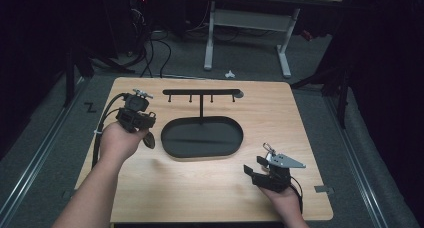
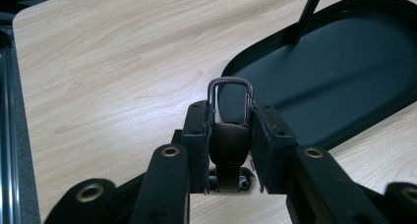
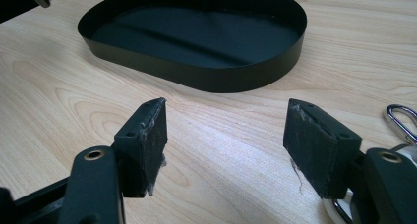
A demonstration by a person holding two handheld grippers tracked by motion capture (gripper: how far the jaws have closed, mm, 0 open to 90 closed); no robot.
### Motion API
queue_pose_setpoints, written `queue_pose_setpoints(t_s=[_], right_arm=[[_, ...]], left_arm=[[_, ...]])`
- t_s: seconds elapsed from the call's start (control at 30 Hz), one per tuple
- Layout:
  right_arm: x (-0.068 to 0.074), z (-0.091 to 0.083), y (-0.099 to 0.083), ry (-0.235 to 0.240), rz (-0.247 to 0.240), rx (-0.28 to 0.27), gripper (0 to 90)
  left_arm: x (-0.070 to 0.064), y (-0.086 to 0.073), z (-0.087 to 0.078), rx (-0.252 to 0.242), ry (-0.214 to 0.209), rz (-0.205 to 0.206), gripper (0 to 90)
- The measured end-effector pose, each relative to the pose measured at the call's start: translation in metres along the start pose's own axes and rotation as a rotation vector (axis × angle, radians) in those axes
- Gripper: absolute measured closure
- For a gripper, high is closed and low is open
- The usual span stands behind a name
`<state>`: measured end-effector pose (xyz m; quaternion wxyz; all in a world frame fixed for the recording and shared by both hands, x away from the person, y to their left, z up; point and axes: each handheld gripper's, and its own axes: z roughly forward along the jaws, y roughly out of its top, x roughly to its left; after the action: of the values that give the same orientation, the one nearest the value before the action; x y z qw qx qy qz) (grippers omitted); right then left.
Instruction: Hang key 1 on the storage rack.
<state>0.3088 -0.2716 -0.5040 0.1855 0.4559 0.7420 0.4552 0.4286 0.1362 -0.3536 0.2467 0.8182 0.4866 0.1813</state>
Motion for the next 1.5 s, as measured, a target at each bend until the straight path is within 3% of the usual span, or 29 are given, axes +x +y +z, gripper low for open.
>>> queue_pose_setpoints(t_s=[1.13, 1.3, 1.5], right_arm=[[-0.001, -0.002, 0.000, 0.000, 0.002, -0.005, 33.1], [-0.001, -0.001, 0.000, 0.000, 0.000, -0.004, 33.1], [-0.001, -0.001, 0.000, 0.000, 0.000, -0.004, 33.1]], left_arm=[[-0.021, 0.036, 0.017, 0.008, -0.047, 0.006, 70.3], [-0.021, 0.042, 0.018, 0.031, -0.069, 0.000, 70.3], [-0.022, 0.052, 0.016, 0.046, -0.060, 0.006, 70.3]])
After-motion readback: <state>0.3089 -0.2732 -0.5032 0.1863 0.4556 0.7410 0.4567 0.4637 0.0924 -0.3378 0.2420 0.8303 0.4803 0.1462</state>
